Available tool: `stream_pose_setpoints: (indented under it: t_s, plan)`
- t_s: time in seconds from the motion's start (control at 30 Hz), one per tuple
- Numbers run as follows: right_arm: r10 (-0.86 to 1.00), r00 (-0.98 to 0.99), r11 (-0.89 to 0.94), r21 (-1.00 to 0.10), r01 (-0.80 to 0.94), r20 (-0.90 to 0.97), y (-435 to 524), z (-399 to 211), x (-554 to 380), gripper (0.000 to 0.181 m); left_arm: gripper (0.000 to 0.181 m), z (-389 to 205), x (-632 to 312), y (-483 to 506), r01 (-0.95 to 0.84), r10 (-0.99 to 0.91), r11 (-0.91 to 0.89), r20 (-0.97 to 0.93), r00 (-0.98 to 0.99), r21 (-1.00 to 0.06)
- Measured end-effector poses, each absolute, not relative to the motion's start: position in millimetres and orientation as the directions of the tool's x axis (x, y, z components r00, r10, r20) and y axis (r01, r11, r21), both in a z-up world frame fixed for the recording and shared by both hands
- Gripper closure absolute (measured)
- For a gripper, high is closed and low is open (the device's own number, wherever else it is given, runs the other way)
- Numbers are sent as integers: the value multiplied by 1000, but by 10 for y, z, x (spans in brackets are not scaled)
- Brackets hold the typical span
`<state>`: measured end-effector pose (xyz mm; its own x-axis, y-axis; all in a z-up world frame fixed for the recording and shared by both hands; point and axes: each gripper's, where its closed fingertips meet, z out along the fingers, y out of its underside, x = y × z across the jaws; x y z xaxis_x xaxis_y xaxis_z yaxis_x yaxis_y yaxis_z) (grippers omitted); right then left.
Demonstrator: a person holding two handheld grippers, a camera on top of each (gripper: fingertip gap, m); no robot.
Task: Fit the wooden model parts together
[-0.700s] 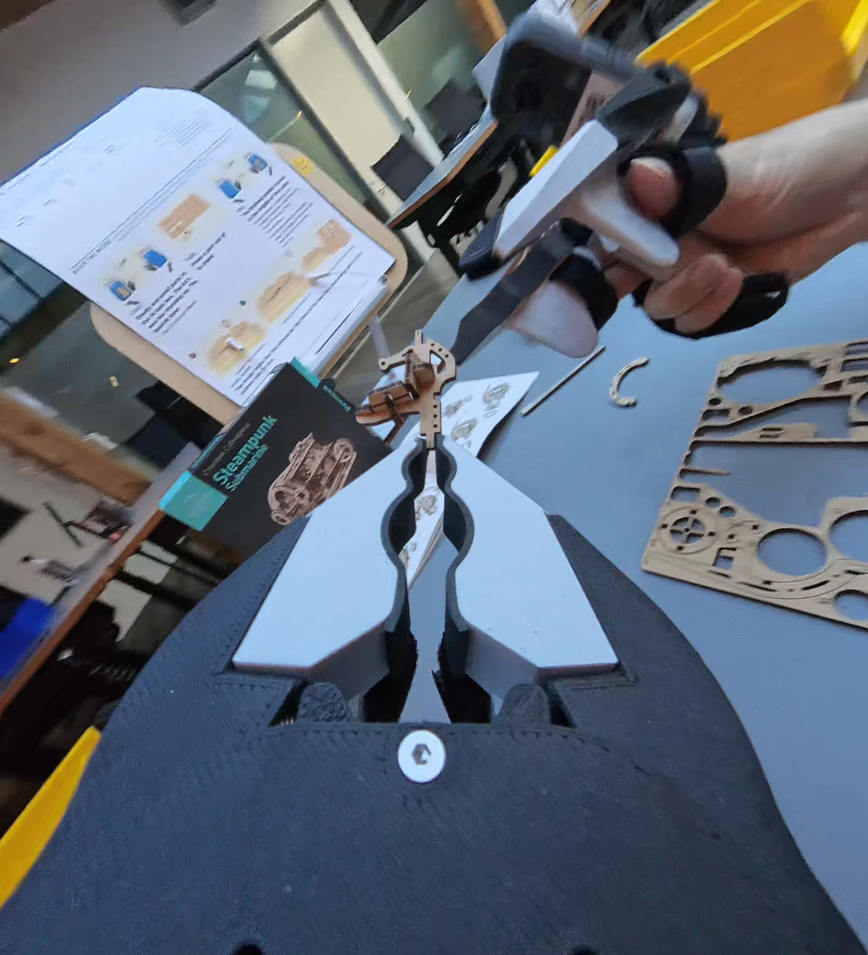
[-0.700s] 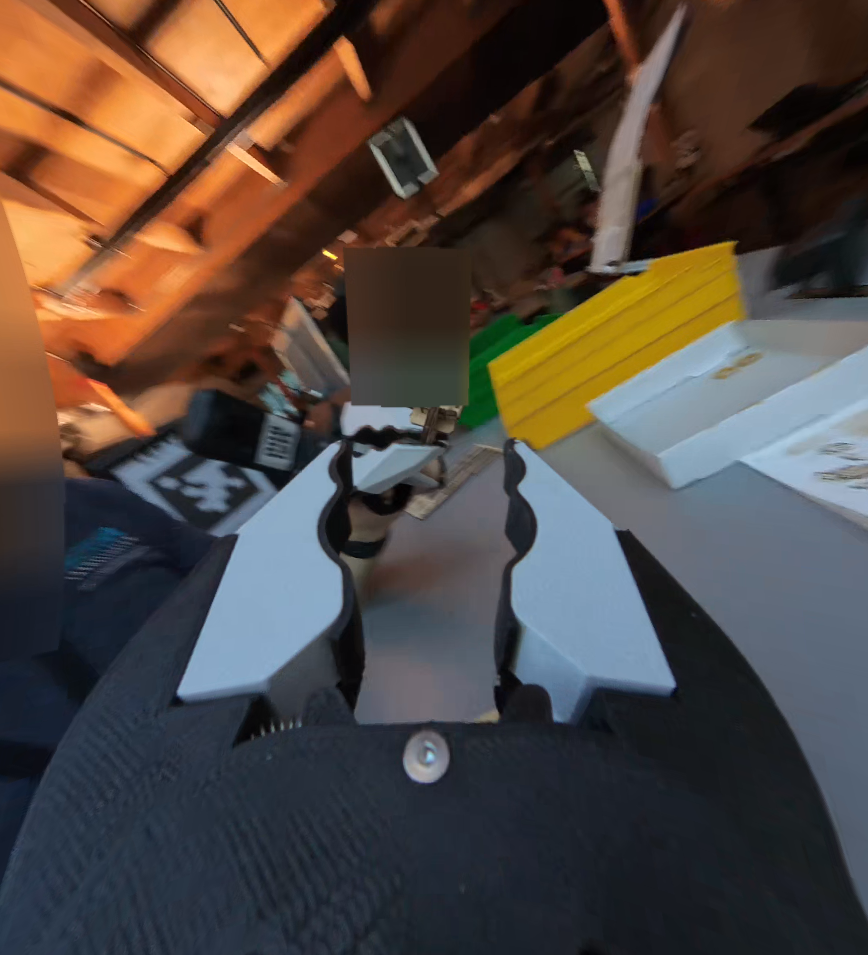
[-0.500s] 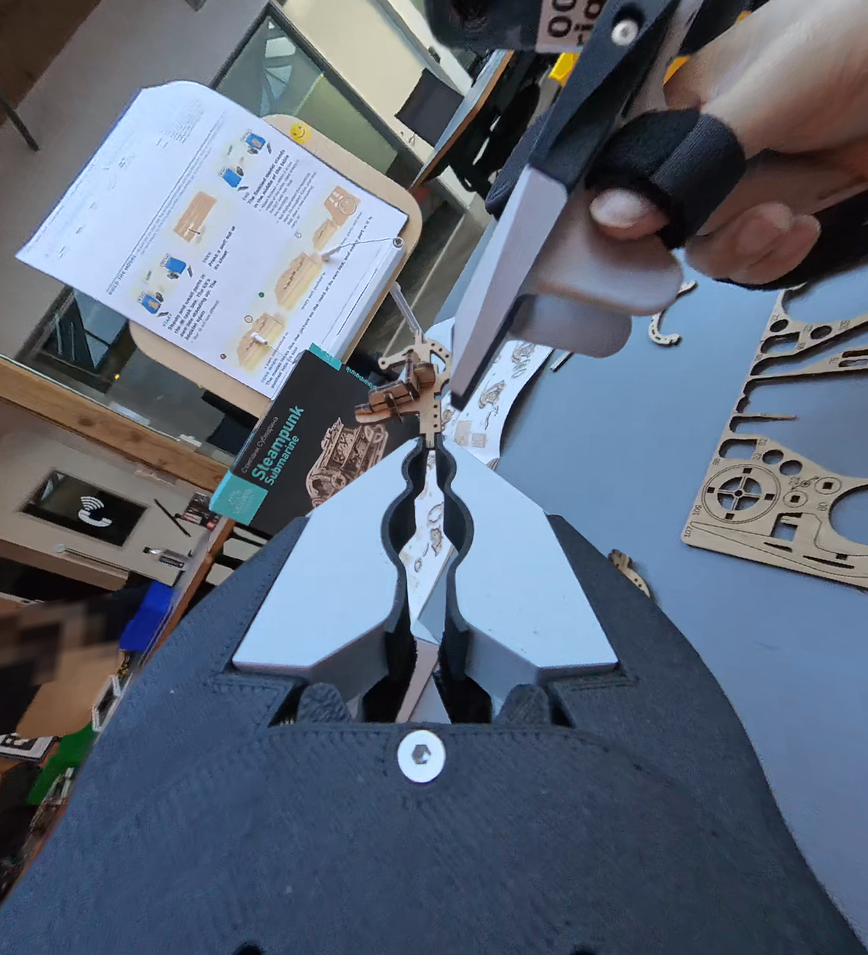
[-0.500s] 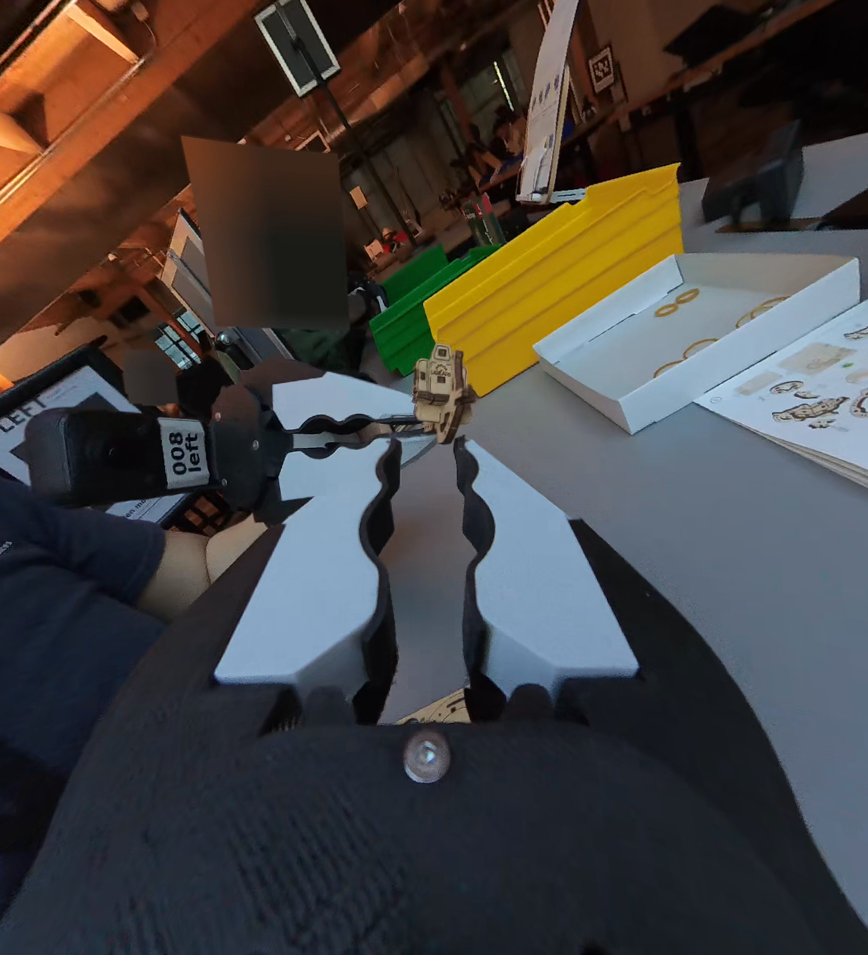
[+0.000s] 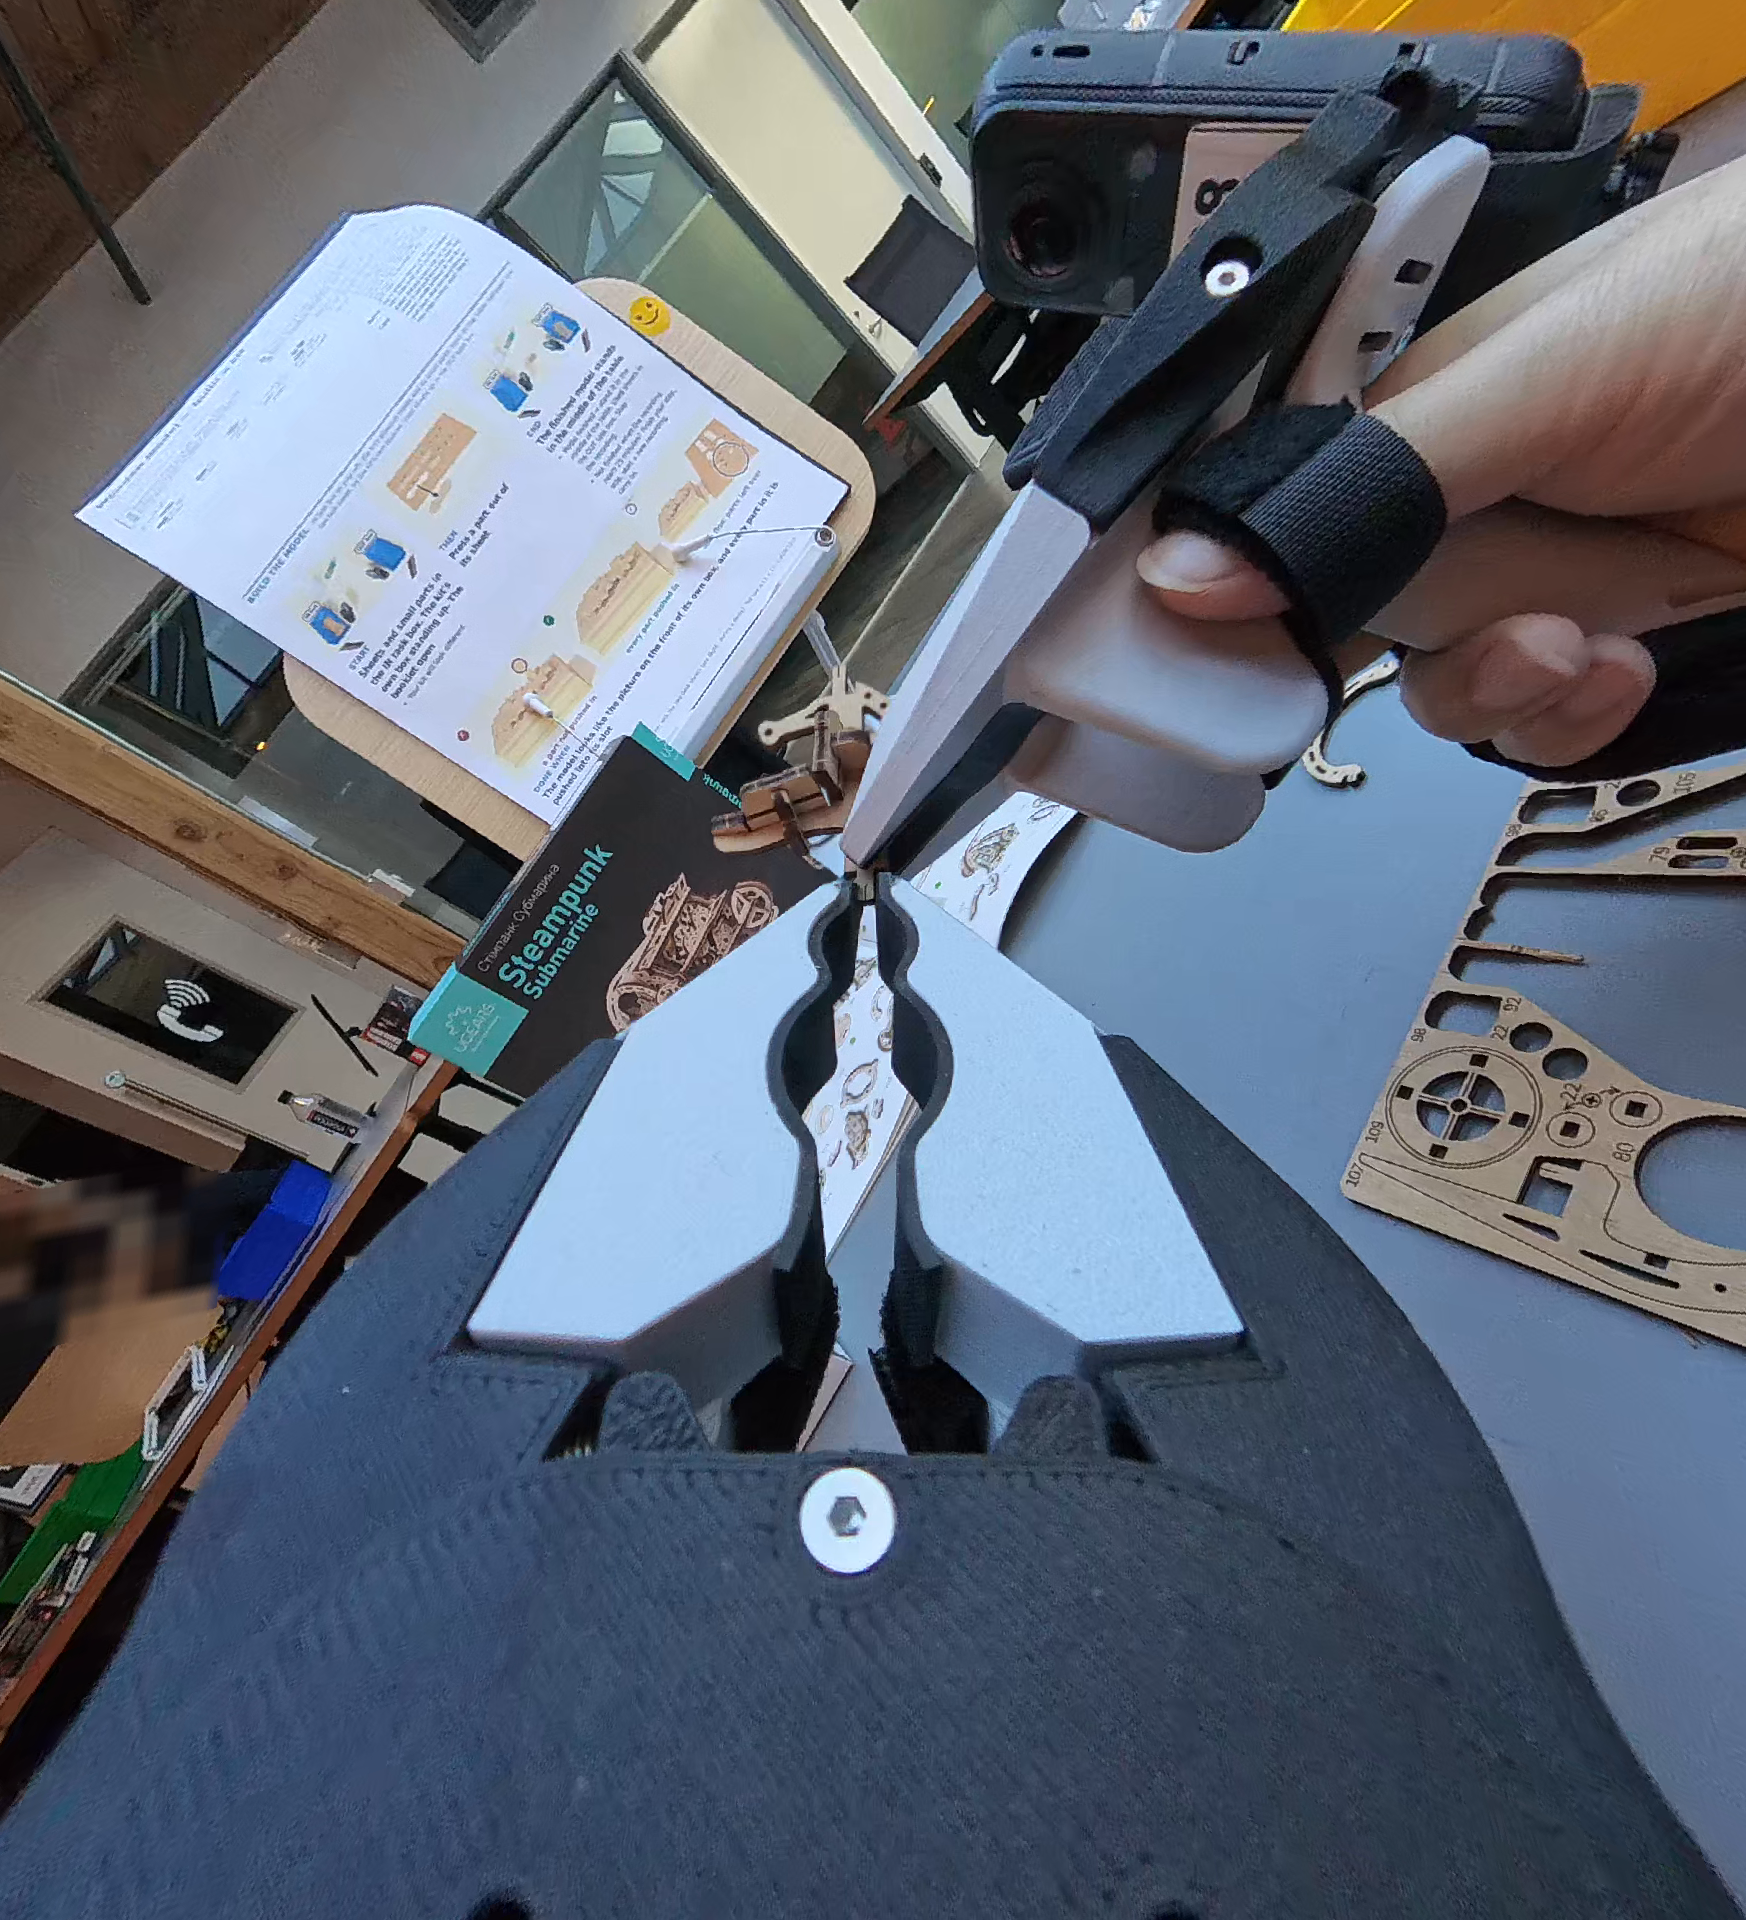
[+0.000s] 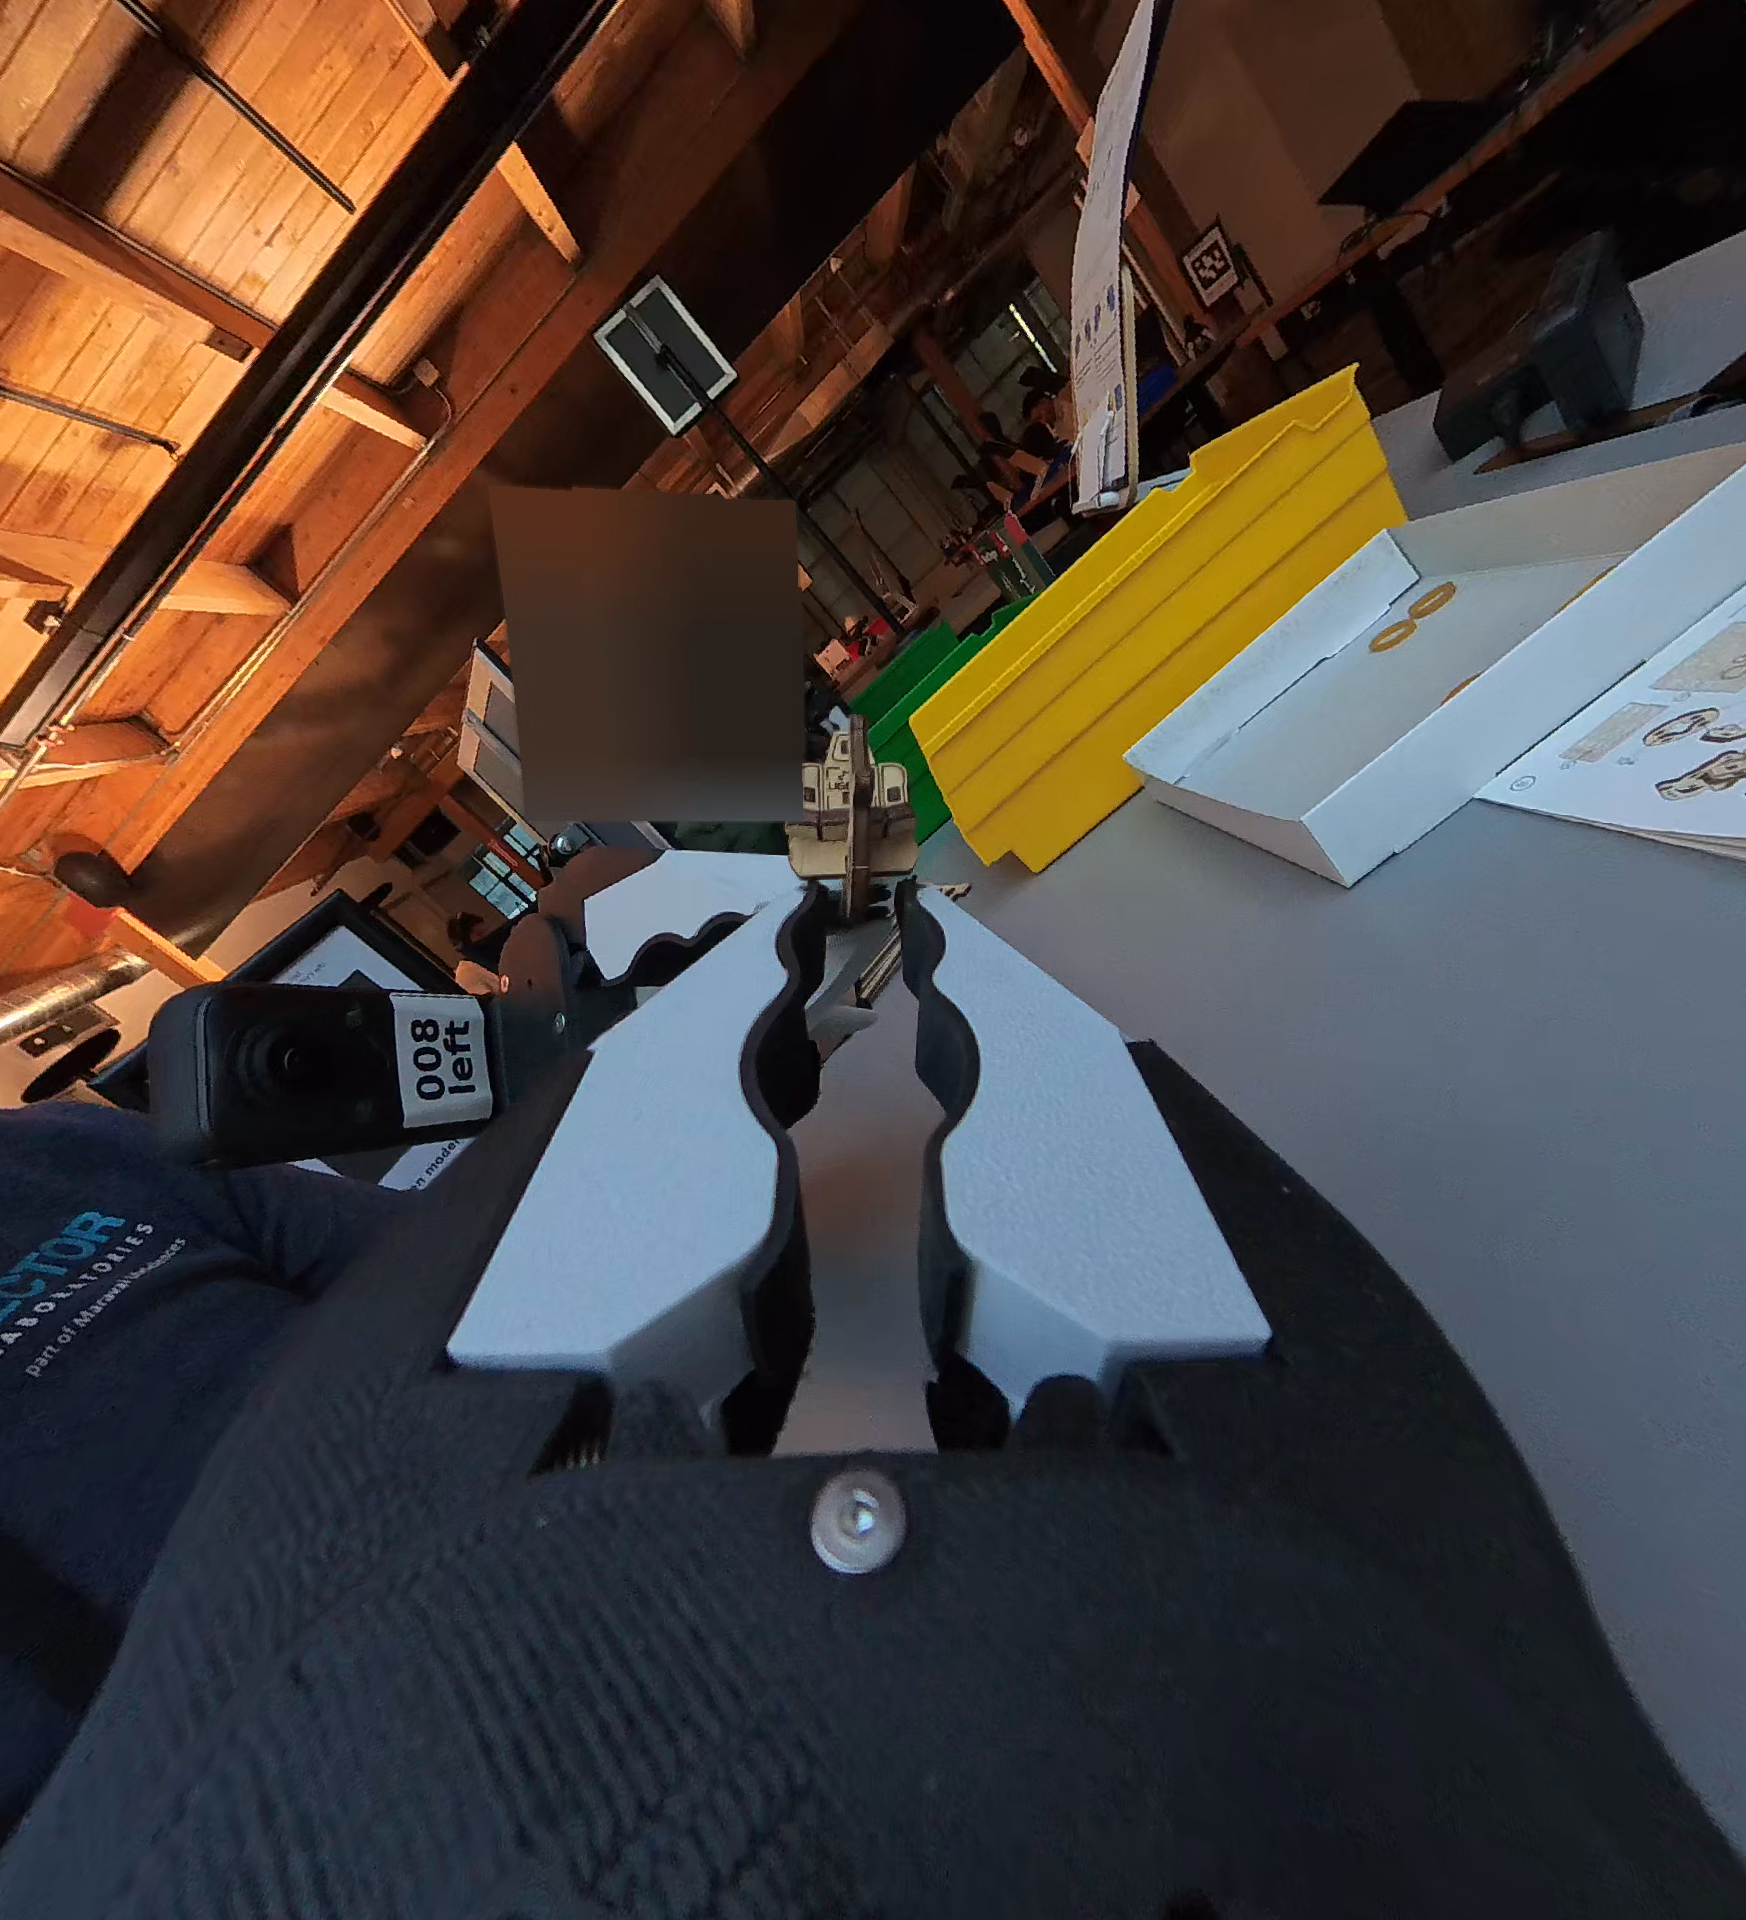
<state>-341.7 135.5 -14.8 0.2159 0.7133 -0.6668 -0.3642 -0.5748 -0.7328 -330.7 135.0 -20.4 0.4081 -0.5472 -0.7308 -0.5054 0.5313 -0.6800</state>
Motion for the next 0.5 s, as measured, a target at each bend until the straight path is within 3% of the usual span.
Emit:
stream_pose_setpoints:
  t_s: [0.5]
  plan:
    - [687,201,-606,-704,-371,-698,1381,-214,-3397,180,180,-315,-3296,1372,-505,-570,475,-689,447,-720]
